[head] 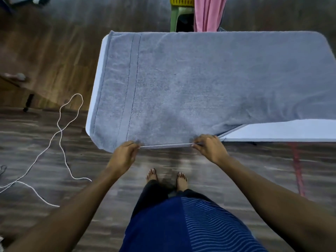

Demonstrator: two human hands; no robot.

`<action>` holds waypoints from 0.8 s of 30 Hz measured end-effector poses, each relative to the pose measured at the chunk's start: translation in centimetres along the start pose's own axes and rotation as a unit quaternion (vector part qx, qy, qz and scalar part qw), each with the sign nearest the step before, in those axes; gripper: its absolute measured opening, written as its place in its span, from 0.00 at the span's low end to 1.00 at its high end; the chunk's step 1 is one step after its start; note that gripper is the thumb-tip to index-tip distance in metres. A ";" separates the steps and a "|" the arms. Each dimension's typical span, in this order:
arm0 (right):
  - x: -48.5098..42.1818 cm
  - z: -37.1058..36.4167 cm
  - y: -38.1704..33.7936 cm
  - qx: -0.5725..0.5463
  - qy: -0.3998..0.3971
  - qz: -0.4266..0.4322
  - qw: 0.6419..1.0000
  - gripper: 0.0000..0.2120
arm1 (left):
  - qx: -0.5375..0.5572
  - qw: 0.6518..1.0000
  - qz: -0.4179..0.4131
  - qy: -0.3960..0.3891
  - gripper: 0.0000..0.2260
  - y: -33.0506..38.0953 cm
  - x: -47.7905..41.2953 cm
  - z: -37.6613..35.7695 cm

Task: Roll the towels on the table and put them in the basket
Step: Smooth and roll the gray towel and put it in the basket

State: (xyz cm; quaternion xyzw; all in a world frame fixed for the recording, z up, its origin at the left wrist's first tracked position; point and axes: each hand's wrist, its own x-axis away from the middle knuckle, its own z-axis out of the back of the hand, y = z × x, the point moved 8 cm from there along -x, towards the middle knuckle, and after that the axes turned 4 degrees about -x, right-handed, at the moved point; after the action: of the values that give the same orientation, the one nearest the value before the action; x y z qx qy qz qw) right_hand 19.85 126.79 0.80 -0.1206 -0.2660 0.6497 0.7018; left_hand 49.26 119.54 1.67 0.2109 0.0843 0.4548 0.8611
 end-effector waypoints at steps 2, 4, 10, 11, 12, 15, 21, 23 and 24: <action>0.9 0.7 0.7 -0.016 -0.001 0.003 1.000 0.08 | -0.010 0.999 0.030 0.007 0.07 0.7 -0.6 -0.8; 1.5 0.9 0.3 -0.031 0.001 0.015 0.999 0.07 | 0.000 1.000 0.007 0.000 0.10 4.1 -1.7 -2.2; 2.6 0.7 0.6 -0.035 0.006 -0.006 0.999 0.08 | 0.070 0.990 -0.110 -0.051 0.10 16.4 -5.9 -6.9; 2.7 0.8 0.9 -0.033 0.010 -0.011 0.999 0.08 | 0.080 0.990 -0.102 -0.054 0.08 16.8 -6.3 -7.0; 2.8 0.9 1.3 -0.031 0.008 -0.019 0.999 0.08 | 0.086 0.990 -0.098 -0.058 0.06 16.9 -6.5 -7.2; 3.1 0.8 3.4 -0.009 -0.023 -0.050 0.998 0.10 | 0.078 0.988 -0.117 -0.066 0.05 16.7 -6.1 -7.5; 5.0 3.5 10.6 0.065 -0.032 -0.129 0.989 0.10 | 0.072 0.985 -0.118 -0.104 0.04 14.3 -5.0 -8.3; 6.4 5.1 13.8 0.066 -0.023 -0.160 0.985 0.08 | 0.060 0.986 -0.106 -0.111 0.04 14.0 -5.1 -8.5; 7.1 5.5 15.0 0.056 -0.026 -0.173 0.983 0.07 | 0.050 0.987 -0.096 -0.115 0.04 14.0 -5.1 -8.7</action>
State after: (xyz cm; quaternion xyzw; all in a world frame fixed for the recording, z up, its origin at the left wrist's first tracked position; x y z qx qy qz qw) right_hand 4.28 134.67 -0.80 -0.0166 -0.2639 0.5355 0.8021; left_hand 32.91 124.79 -0.23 0.2957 0.0273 0.3383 0.8930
